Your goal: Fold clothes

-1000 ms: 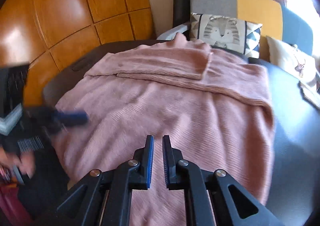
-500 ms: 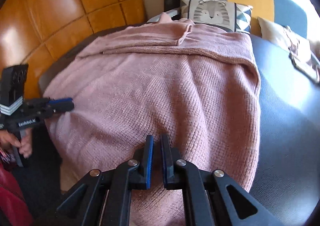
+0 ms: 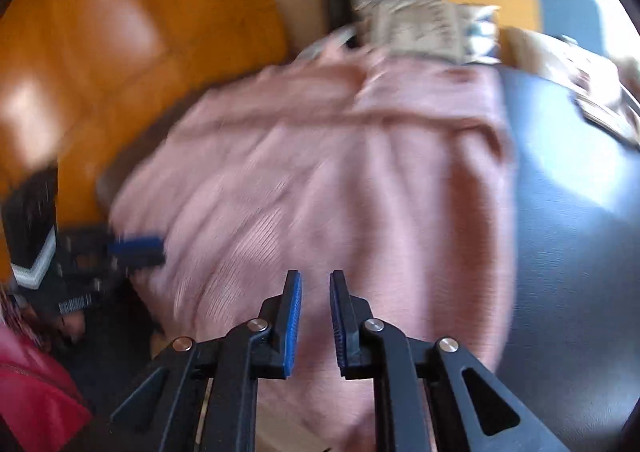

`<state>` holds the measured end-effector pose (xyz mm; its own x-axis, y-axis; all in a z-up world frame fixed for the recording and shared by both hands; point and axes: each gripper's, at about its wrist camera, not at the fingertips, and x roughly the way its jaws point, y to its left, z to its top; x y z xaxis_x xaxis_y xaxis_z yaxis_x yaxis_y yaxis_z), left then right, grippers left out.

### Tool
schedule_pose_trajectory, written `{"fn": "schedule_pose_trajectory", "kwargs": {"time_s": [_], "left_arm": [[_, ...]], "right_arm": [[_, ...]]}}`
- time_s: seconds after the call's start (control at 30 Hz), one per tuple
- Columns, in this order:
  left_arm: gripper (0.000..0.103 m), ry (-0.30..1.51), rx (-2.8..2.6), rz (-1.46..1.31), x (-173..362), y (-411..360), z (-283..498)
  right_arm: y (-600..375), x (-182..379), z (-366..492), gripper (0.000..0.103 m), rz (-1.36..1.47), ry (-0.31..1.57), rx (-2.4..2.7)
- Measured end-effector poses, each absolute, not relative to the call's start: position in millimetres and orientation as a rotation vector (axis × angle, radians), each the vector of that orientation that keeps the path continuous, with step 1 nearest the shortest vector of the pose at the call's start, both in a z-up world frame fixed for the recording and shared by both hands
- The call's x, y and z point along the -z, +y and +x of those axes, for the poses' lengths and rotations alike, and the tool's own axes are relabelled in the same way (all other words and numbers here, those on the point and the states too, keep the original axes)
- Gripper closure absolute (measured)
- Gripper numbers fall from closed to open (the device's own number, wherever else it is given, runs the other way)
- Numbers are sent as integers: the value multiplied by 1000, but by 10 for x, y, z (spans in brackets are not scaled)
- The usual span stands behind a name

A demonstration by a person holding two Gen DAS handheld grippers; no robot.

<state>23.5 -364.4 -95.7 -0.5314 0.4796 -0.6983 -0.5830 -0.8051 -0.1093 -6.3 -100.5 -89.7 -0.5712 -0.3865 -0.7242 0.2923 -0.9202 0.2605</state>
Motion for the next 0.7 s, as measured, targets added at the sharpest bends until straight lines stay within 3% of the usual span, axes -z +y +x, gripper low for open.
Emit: {"fn": "schedule_pose_trajectory", "kwargs": {"time_s": [0.27, 0.3, 0.37, 0.63, 0.7], "left_arm": [[86, 333, -2246, -1066, 1137, -3108, -53], [86, 336, -2251, -1057, 1149, -3115, -39], [86, 325, -2251, -1065, 1157, -3134, -27], [86, 391, -2260, -1032, 1135, -2936, -64], [86, 407, -2264, -1031, 1167, -2896, -75]], "right_arm": [[-579, 1025, -695, 89, 1301, -166, 2611], [-524, 1090, -735, 97, 1340, -174, 2603], [-469, 1083, -764, 99, 1346, -198, 2591], [-392, 856, -1094, 90, 1243, -315, 2597], [-516, 912, -1334, 90, 1291, -233, 2599]]}}
